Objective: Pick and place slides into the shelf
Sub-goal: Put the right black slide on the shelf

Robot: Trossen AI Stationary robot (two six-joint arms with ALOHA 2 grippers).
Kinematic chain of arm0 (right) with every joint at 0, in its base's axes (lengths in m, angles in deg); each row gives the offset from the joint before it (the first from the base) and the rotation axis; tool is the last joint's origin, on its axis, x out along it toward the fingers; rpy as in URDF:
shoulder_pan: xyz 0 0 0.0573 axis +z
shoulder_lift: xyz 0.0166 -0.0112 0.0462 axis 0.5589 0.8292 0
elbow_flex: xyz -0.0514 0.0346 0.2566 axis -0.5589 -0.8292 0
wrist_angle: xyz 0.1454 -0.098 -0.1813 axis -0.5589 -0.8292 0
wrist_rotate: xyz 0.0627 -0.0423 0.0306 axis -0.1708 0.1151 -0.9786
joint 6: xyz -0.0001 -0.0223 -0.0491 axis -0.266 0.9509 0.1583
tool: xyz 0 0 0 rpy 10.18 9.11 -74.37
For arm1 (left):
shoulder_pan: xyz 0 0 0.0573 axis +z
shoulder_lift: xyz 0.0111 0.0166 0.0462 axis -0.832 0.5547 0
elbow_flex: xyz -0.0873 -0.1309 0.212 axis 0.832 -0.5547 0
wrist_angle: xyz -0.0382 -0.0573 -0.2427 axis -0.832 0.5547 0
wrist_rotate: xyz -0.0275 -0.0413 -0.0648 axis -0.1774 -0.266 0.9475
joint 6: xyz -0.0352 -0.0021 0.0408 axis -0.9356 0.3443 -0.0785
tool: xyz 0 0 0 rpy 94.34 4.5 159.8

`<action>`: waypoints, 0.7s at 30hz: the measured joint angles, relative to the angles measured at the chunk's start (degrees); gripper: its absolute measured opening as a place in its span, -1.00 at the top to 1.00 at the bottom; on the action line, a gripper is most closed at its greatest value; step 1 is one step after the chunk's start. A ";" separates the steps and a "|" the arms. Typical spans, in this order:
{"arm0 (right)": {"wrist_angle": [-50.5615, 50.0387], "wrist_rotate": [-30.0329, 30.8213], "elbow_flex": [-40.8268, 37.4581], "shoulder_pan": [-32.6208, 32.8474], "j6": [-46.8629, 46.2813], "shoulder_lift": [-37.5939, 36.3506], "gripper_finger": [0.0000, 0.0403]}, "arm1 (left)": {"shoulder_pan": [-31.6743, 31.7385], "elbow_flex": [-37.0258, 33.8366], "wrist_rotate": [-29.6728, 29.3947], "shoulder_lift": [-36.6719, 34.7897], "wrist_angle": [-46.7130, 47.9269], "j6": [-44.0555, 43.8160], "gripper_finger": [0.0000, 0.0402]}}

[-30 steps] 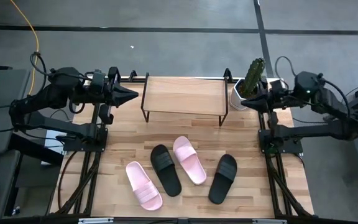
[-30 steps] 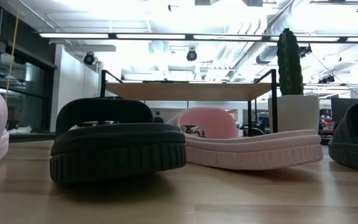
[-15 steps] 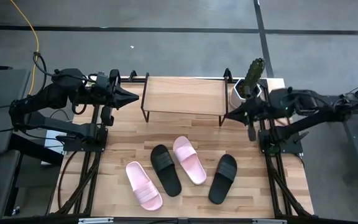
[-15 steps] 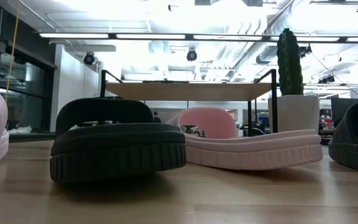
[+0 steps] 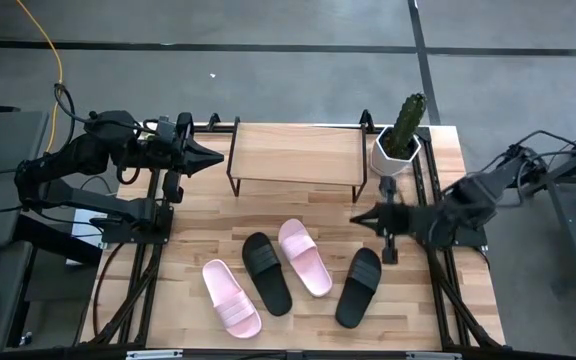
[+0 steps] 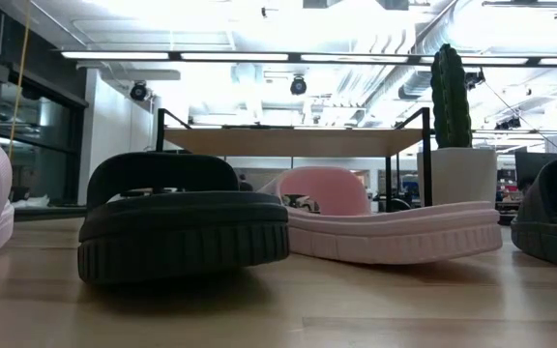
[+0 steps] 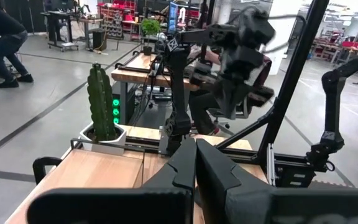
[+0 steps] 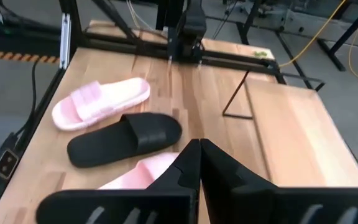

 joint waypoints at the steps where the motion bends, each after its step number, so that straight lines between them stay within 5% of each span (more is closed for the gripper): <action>1: -0.26 0.79 0.00 1.01 -0.82 0.90 1.00 | 0.00 0.00 -0.01 0.00 0.00 0.00 1.00; 12: -2.04 7.98 0.00 9.06 -8.25 8.79 1.00 | 0.00 0.00 -0.45 0.00 -0.02 0.46 1.00; 21: -9.25 7.88 0.00 11.90 -18.40 14.35 1.00 | 0.00 0.00 -0.45 0.00 -0.02 0.44 1.00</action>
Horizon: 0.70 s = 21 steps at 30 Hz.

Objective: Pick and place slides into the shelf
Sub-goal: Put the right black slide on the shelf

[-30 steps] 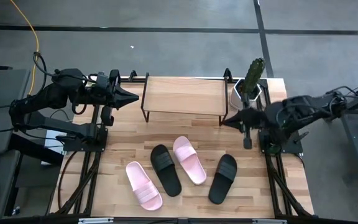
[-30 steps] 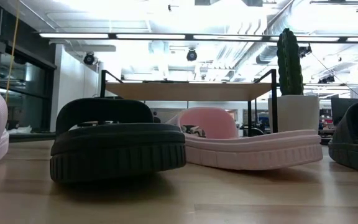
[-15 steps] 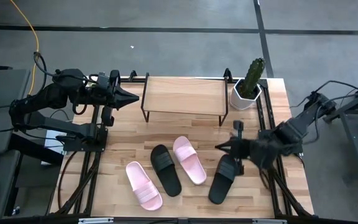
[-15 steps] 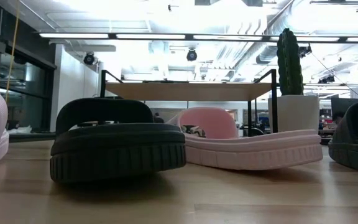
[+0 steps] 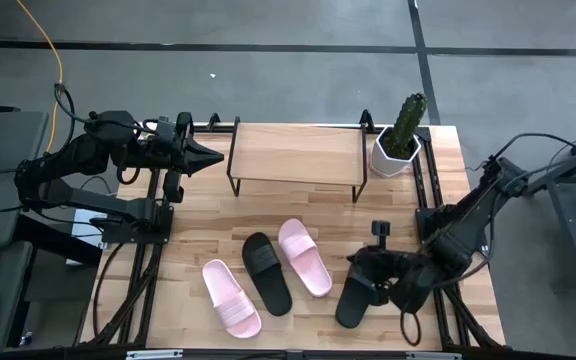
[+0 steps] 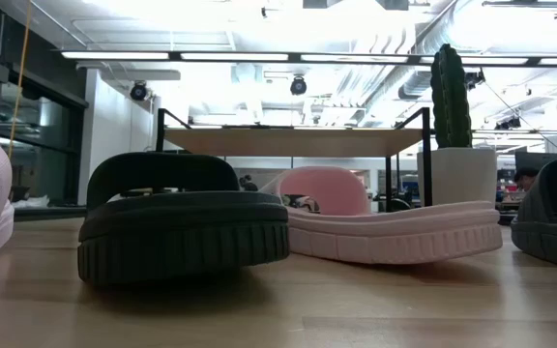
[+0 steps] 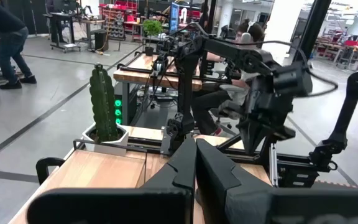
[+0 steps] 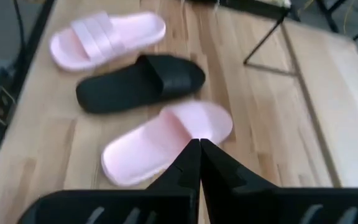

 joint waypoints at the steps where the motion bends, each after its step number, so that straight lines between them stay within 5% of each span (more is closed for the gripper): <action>1: -1.09 -0.28 0.00 0.22 -1.36 0.68 1.00 | 0.00 0.00 0.00 0.00 0.00 0.00 1.00; 21: -4.74 -12.08 0.00 2.03 -14.89 11.90 1.00 | 0.00 0.00 0.00 0.00 0.10 -0.02 1.00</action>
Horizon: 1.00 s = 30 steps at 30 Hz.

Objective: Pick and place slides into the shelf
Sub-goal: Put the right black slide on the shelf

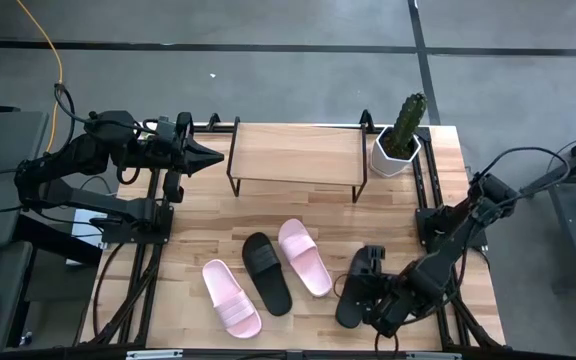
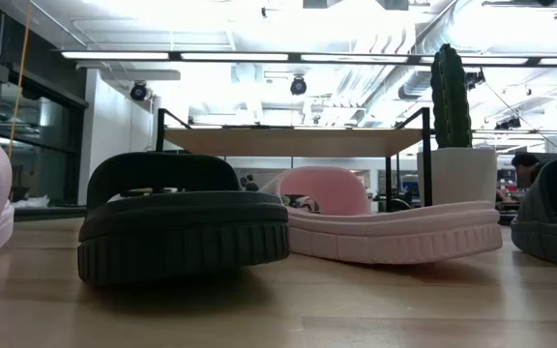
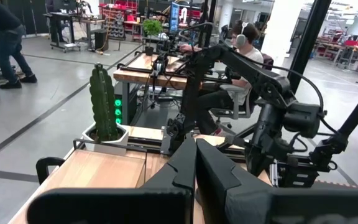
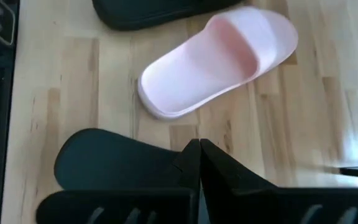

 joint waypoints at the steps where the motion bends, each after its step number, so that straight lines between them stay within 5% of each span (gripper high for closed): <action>1: -0.01 -0.03 0.00 0.33 -0.57 0.42 1.00 | 0.00 0.00 0.00 0.00 0.02 0.00 1.00; 30: 6.74 -8.90 -0.07 2.26 -2.27 7.39 0.82 | 0.00 0.00 0.00 0.00 0.88 0.00 1.00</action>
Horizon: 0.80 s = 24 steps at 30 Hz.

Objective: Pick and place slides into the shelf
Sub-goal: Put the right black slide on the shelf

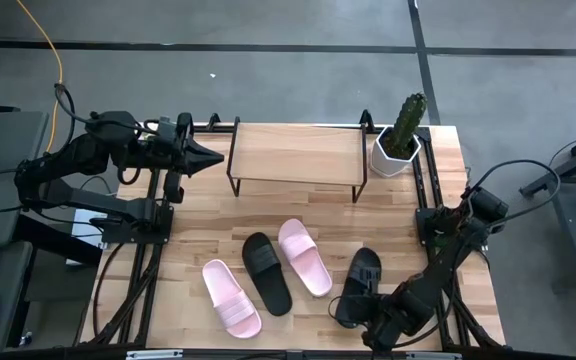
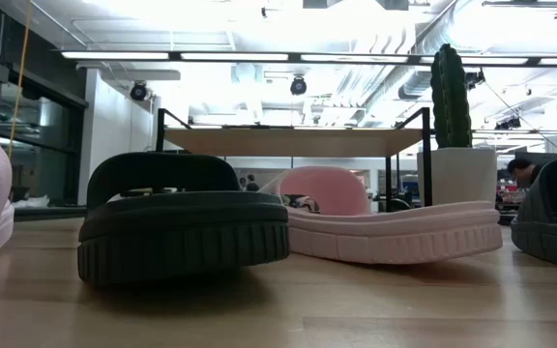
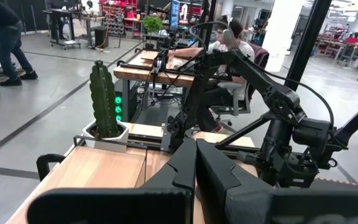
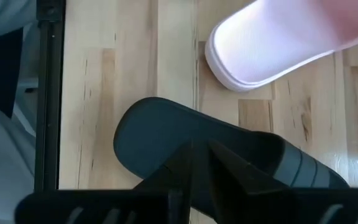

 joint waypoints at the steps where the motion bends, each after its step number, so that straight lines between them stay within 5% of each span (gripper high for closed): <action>1: 0.08 0.00 0.00 -0.12 0.07 0.00 0.82 | 0.00 0.00 0.00 0.02 0.19 0.00 1.00; 12: -5.39 1.34 -0.11 -0.41 1.02 0.02 0.76 | 0.00 0.00 -0.01 0.04 0.79 0.00 1.00; 24: -11.17 3.52 -0.13 -0.43 0.98 4.86 0.23 | -0.01 0.00 0.00 0.04 0.83 0.00 1.00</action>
